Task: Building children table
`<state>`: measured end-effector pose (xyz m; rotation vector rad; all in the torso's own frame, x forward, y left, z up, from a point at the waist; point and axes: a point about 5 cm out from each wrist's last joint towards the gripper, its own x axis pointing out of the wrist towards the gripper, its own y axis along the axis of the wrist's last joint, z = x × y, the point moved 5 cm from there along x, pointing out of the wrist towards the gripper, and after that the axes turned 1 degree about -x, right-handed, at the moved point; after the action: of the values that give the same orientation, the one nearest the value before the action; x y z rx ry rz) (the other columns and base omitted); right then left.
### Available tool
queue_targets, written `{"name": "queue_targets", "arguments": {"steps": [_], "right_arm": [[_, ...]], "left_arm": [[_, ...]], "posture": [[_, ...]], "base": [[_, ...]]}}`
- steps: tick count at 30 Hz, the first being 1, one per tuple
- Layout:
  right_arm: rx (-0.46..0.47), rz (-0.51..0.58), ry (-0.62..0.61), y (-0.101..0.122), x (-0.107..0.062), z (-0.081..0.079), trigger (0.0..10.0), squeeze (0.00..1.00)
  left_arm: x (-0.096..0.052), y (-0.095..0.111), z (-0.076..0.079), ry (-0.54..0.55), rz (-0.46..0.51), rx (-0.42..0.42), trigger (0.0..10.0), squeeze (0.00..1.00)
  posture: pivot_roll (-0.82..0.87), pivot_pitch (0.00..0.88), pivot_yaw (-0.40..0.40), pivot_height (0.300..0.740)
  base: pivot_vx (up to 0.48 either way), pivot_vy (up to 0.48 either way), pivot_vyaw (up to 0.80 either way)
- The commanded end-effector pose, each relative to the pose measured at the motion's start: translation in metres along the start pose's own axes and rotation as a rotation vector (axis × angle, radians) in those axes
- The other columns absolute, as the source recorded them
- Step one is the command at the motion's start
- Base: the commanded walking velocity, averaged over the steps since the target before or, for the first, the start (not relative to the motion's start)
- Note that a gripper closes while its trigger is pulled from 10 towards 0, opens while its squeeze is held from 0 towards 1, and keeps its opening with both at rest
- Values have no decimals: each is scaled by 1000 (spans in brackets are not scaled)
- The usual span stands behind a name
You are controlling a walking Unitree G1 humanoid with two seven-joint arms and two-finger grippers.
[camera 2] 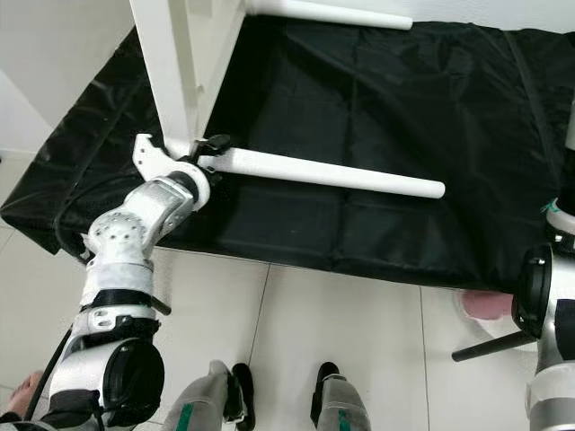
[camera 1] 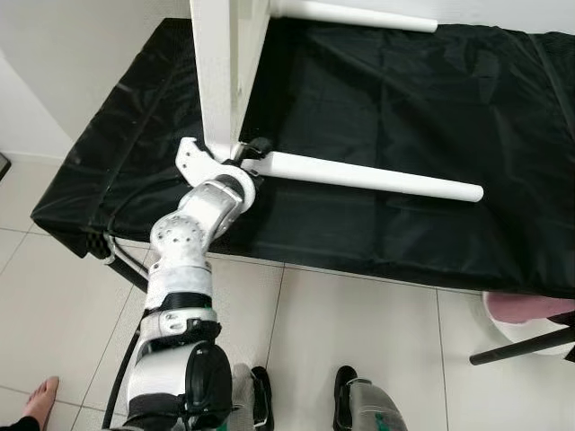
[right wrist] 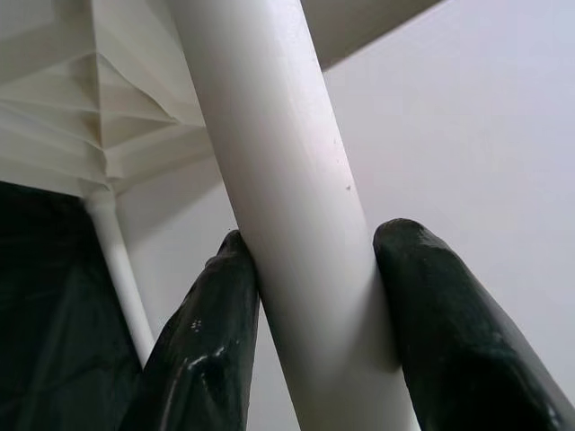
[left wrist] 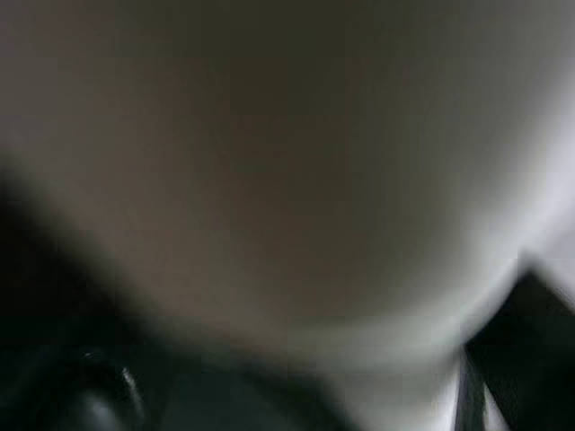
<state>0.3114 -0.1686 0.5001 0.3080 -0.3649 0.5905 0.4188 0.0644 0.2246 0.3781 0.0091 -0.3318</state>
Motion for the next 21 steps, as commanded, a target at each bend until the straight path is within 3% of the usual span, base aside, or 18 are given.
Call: {"name": "queue_targets", "arguments": {"steps": [1,5,11,13,18,21], "right_arm": [[148,-20,-389,-11,-26,67,0,0],[149,-20,-393,-10,-27,68,0,0],[179,-39,-405,-19,-31,66,0,0],[206,-64,-397,-29,-32,58,0,0],[216,-95,-387,-38,-33,50,0,0],[192,-177,-395,-56,-38,39,0,0]], "left_arm": [[8,-54,30,-163,-90,-100,0,0],[10,-48,32,-170,-63,-105,0,0],[3,-11,52,-217,31,-54,0,0],[-4,14,67,-252,93,-8,0,0],[-14,38,85,-308,150,55,0,0],[-35,69,121,-414,229,184,0,0]], "posture": [[-186,179,169,740],[-186,179,169,740],[-168,170,164,740],[-149,167,161,740],[-143,168,158,740],[-125,169,151,740]], "base": [[0,0,0],[0,0,0],[0,0,0],[0,0,0],[0,0,0],[0,0,0]]}}
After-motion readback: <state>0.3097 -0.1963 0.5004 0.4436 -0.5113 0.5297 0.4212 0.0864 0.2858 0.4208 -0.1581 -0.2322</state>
